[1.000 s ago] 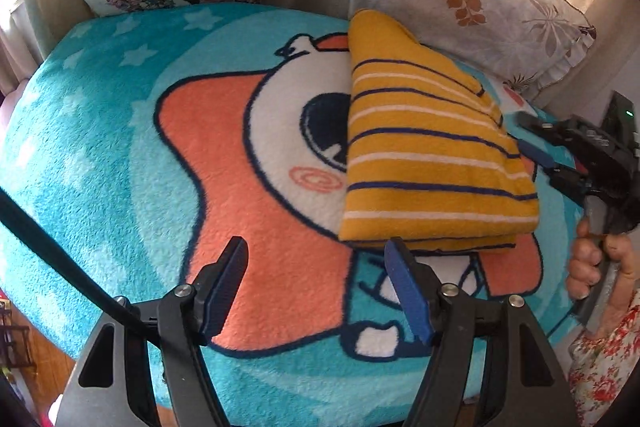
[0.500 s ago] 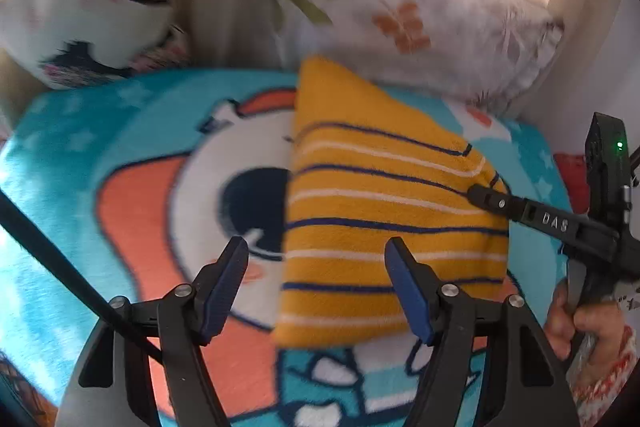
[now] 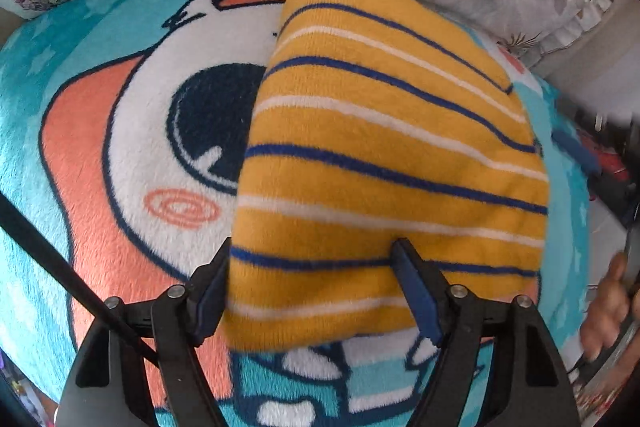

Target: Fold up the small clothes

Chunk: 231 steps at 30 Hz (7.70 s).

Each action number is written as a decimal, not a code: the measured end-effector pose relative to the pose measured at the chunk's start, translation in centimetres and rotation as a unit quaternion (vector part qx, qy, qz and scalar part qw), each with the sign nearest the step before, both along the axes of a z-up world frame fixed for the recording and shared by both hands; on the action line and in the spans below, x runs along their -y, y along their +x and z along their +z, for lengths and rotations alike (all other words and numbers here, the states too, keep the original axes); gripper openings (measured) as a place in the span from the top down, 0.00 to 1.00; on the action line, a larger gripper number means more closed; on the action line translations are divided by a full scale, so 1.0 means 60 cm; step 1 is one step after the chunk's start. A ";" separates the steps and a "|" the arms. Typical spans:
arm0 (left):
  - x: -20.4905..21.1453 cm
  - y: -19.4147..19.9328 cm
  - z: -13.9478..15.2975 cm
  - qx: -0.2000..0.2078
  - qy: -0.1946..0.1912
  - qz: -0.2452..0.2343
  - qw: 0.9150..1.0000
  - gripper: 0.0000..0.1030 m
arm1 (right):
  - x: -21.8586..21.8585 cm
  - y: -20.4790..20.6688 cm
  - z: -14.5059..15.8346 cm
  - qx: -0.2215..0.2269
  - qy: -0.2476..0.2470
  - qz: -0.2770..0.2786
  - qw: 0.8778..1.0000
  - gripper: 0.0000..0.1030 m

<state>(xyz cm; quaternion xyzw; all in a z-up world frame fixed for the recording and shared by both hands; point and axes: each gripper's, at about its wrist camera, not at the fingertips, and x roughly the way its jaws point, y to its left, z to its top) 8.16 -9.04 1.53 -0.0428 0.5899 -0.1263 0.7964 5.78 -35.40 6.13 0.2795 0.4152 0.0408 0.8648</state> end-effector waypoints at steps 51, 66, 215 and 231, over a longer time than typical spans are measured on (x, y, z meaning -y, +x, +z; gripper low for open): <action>-0.142 -0.127 0.057 0.053 0.002 0.082 0.995 0.26 | -0.018 -0.081 -0.080 -0.062 0.129 0.127 0.981 0.60; -0.110 -0.158 0.069 0.073 0.024 0.048 0.996 0.26 | -0.064 -0.015 -0.055 -0.046 0.070 0.099 0.991 0.68; -0.275 -0.108 0.240 0.395 0.101 0.109 0.907 0.00 | -0.406 0.087 0.048 0.018 -0.141 0.173 0.975 0.56; -0.341 -0.087 0.209 0.324 0.036 0.067 0.943 0.00 | -0.413 -0.057 -0.086 -0.093 -0.079 0.149 0.981 0.65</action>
